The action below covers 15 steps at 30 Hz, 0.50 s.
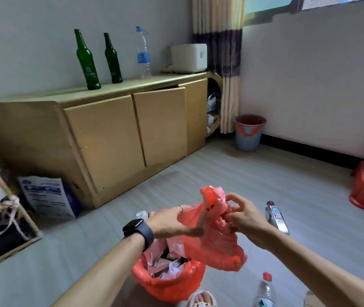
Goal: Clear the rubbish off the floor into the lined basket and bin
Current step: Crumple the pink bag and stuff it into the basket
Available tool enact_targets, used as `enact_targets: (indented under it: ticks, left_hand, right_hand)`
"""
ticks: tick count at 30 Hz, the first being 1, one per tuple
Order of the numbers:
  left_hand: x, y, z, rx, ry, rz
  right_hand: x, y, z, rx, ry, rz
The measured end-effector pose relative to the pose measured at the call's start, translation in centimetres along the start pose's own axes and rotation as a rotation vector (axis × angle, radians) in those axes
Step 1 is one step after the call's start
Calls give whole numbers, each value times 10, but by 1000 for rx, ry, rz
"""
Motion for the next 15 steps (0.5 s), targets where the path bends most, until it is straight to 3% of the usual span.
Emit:
enact_targets:
  ticks: [2,5,8,12,15]
  left_hand:
    - [5,7,22,-40,60,-59]
    - [9,1,31,440,8,38]
    - [8,6,25,627,-60,-69]
    - [5,-9,0,950,-6,71]
    - [-5,-18,-24,1036,9,15]
  right_hand:
    - [-9,-1,3,65,50,-131]
    - [-19,0,9,76,107,-323]
    - [-22,-12,3,-67,60,-355]
    - [-15,-18,-3,-146,7,-480]
    - [-9,-26,-6,-206,-19,-438]
Point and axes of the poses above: each hand's wrist, its own x-axis away from the middle knuckle, its own y-axis out of the back of the hand, z = x × y, the point moved 4 cm from there along -x, towards the middle knuckle, and after that the axes turned 7 degrees about y, right-handed, at the moved point
